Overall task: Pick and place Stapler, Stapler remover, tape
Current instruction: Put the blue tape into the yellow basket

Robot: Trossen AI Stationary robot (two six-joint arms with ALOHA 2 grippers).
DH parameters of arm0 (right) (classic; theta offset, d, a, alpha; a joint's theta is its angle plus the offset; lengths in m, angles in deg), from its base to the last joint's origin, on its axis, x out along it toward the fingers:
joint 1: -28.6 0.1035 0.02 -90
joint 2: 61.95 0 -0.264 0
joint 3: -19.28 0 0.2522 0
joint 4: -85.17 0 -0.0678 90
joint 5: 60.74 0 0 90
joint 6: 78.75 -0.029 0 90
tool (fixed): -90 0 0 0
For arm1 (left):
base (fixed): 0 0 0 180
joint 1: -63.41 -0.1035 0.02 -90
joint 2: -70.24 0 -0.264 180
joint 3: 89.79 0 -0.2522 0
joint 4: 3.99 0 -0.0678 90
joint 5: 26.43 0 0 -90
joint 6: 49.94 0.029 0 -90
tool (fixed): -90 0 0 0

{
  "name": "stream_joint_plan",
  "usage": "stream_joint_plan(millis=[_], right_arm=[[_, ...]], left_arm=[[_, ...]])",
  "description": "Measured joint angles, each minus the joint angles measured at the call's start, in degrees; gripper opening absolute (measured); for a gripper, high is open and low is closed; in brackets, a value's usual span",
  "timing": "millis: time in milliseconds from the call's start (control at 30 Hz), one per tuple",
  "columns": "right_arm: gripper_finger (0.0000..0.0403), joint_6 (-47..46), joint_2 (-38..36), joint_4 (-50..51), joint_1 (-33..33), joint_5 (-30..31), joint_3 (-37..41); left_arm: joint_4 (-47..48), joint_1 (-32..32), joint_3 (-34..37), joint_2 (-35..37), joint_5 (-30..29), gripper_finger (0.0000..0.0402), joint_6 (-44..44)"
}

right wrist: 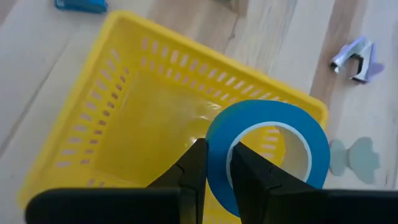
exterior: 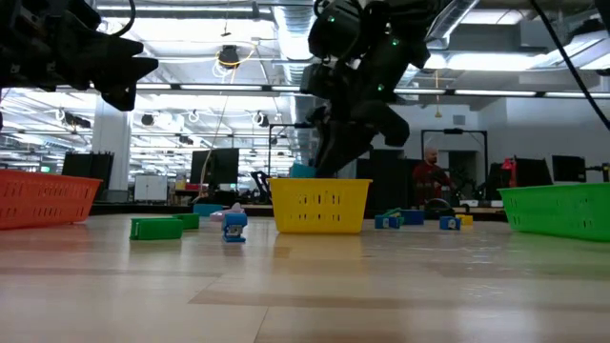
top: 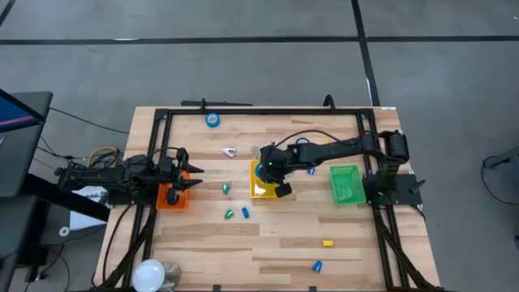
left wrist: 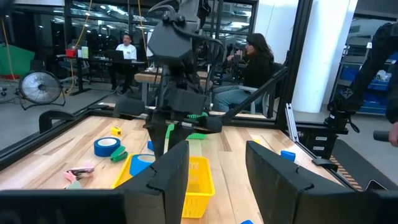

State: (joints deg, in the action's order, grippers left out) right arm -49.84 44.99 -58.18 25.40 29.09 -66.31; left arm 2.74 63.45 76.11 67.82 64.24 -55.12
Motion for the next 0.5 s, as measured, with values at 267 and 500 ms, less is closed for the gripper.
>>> stream_joint_plan(millis=[267,500], right_arm=[[0.0053,-0.02,0.24,-0.02,0.04,0.0,0.0],[0.0065,0.0,0.24,0.01,0.22,-0.01,0.0]], left_arm=[[-0.36,0.01,0.0,0.0,0.01,0.015,-0.01],[-0.48,0.0,-0.02,0.0,0.0,0.015,-0.01]])
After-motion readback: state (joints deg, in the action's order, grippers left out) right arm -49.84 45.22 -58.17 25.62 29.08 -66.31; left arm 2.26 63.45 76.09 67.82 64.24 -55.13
